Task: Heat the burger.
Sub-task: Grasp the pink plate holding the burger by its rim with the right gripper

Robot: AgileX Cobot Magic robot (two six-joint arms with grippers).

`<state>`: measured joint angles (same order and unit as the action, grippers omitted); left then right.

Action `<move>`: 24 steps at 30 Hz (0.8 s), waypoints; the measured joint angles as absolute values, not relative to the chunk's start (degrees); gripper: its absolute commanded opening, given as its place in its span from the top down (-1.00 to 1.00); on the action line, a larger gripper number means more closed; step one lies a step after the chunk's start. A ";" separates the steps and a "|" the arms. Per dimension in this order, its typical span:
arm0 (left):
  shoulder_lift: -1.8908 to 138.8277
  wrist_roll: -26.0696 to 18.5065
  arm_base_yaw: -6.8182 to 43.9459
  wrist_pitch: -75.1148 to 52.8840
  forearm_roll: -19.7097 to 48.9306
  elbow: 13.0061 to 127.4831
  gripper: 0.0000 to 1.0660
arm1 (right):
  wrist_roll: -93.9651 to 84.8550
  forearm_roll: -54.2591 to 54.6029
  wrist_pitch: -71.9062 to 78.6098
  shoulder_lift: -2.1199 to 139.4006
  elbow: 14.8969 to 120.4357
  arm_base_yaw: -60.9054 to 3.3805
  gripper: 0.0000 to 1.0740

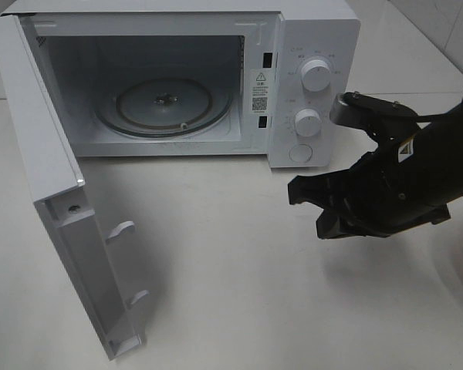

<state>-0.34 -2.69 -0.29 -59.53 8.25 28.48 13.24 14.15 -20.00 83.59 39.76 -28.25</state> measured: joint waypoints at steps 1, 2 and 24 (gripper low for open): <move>-0.34 -2.69 -0.29 -59.53 8.25 28.48 -0.83 | 12.32 13.24 -21.31 83.14 39.76 -28.25 0.79; -0.34 -2.69 -0.29 -59.53 8.25 28.48 -0.83 | 11.69 11.57 -23.78 82.28 39.76 -28.25 0.77; -0.34 -2.69 -0.29 -59.53 8.25 28.48 -0.83 | 5.90 3.67 -38.90 80.21 39.76 -23.55 -0.81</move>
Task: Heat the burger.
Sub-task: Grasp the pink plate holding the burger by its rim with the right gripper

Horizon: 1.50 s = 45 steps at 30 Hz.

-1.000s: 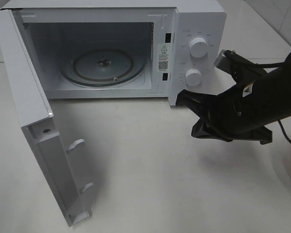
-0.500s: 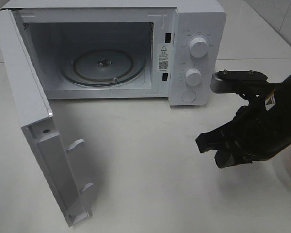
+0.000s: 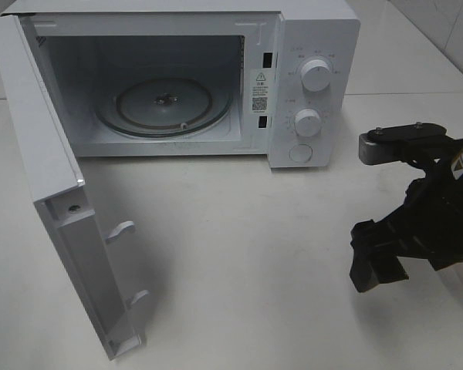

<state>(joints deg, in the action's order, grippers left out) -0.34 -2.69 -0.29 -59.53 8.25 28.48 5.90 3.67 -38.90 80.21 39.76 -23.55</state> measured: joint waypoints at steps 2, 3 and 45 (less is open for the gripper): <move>-0.34 -2.69 -0.29 -59.53 8.25 28.48 -0.83 | 5.84 3.09 -39.53 80.21 39.99 -23.26 -0.80; -0.34 -2.69 -0.29 -59.53 8.25 28.48 -0.83 | 5.84 2.35 -41.42 80.21 40.85 -22.23 -0.79; -0.34 -2.69 -0.29 -59.53 8.25 28.48 -0.83 | 0.92 -6.82 -42.23 85.08 45.78 1.72 -0.55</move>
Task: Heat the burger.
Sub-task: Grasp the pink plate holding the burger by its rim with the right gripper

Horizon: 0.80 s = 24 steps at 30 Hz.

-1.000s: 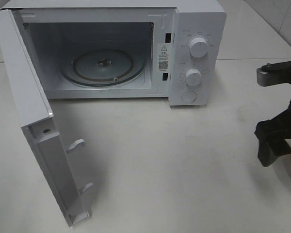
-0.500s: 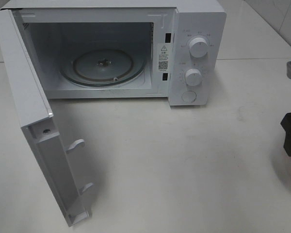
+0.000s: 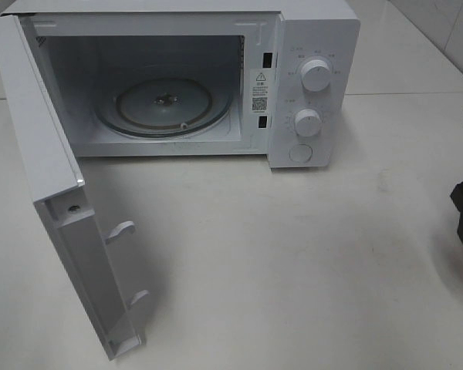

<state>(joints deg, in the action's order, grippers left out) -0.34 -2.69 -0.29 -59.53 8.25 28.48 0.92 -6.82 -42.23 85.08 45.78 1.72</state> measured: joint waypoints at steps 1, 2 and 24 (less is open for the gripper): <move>-0.34 -2.69 -0.29 -59.53 8.25 28.48 -0.83 | 0.92 -6.82 -42.23 85.08 45.78 1.72 -0.55; -0.34 -2.69 -0.29 -59.53 8.25 28.48 -0.83 | 1.03 -6.93 -41.31 86.63 45.78 1.72 -0.55; -0.34 -2.69 -0.29 -59.53 8.25 28.48 -0.83 | 3.78 -9.45 -35.41 99.69 45.78 1.72 -0.50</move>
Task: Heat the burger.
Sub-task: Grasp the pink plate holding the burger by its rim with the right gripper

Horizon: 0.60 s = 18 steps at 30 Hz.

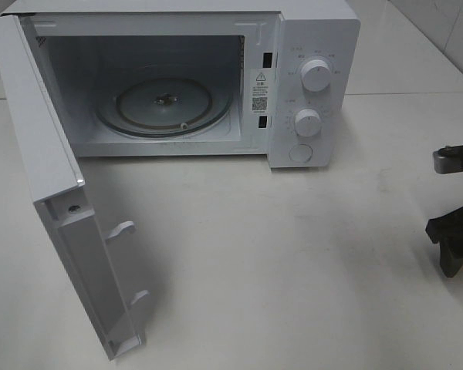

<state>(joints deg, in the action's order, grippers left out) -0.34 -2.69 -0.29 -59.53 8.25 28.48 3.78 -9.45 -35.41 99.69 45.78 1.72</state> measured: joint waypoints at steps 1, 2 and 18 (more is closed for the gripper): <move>-0.34 -2.69 -0.29 -59.53 8.25 28.48 -0.83 | 4.18 -9.45 -34.95 100.15 45.78 1.72 -0.50; -0.34 -2.69 -0.29 -59.53 8.25 28.48 -0.83 | 4.53 -9.45 -34.43 100.96 45.84 1.72 -0.50; -0.34 -2.69 -0.29 -59.53 8.25 28.48 -0.83 | 6.02 -9.74 -33.40 103.19 45.84 1.72 0.47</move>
